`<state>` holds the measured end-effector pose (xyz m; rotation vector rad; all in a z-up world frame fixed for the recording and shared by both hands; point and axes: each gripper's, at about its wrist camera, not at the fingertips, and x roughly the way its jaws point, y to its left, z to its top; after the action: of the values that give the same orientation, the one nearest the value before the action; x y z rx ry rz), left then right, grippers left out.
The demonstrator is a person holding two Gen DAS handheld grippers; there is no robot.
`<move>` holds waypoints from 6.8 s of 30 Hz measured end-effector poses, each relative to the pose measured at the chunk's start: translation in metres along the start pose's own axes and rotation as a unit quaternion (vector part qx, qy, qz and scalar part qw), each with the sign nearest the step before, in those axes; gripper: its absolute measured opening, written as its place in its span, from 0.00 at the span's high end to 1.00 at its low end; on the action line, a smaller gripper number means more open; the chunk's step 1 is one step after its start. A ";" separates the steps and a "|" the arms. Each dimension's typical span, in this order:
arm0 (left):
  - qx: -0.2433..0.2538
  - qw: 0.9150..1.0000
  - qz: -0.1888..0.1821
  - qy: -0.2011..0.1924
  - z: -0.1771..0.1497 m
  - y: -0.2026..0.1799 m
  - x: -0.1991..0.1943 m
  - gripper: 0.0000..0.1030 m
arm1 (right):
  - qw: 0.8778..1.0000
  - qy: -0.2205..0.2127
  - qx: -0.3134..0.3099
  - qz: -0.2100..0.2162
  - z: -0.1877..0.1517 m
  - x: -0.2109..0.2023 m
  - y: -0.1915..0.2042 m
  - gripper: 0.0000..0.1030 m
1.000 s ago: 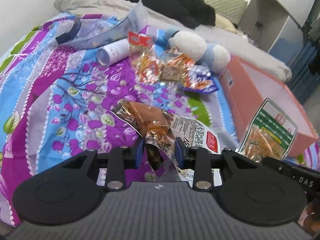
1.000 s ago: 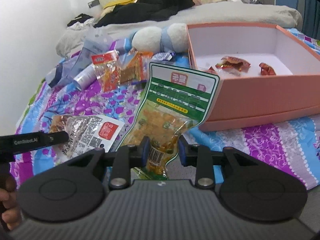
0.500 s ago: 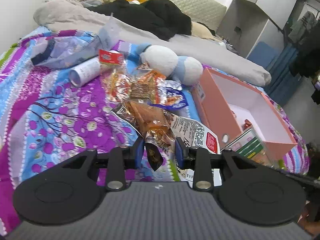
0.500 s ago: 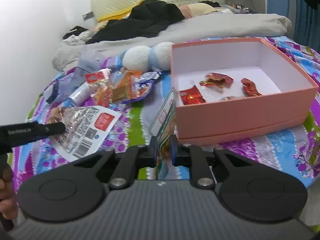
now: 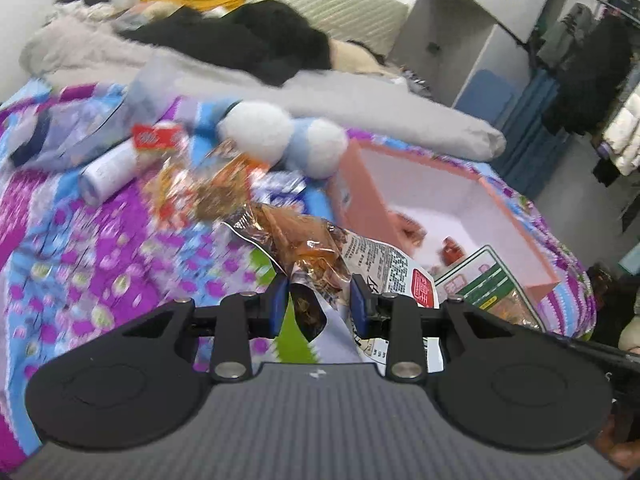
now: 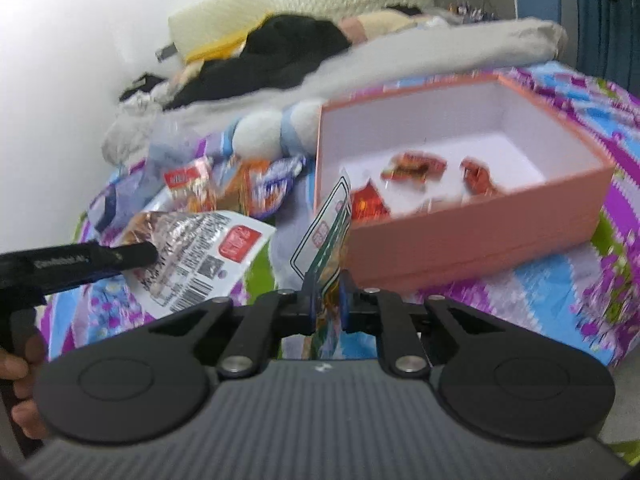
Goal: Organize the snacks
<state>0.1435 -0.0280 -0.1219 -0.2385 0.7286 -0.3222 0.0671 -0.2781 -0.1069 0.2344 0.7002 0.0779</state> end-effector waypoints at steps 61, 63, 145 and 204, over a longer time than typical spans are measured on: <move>0.082 0.995 -0.053 0.016 0.126 -0.093 0.093 0.40 | 0.997 -0.048 -0.012 -0.053 0.114 0.067 -0.081 0.48; 0.082 0.995 -0.050 0.006 0.124 -0.087 0.079 0.40 | 0.997 -0.056 -0.016 -0.043 0.111 0.060 -0.073 0.48; -0.095 0.995 0.018 0.004 0.027 0.186 0.153 0.37 | 0.998 -0.033 -0.059 0.017 0.016 0.213 0.093 0.48; -0.004 0.999 0.053 0.009 0.043 0.177 0.170 0.92 | 0.999 0.019 -0.013 0.033 0.023 0.264 0.086 0.93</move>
<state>0.3276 0.0774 -0.2519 -0.2044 0.7572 -0.2200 0.2844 -0.1596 -0.2357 0.2322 0.7294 0.1556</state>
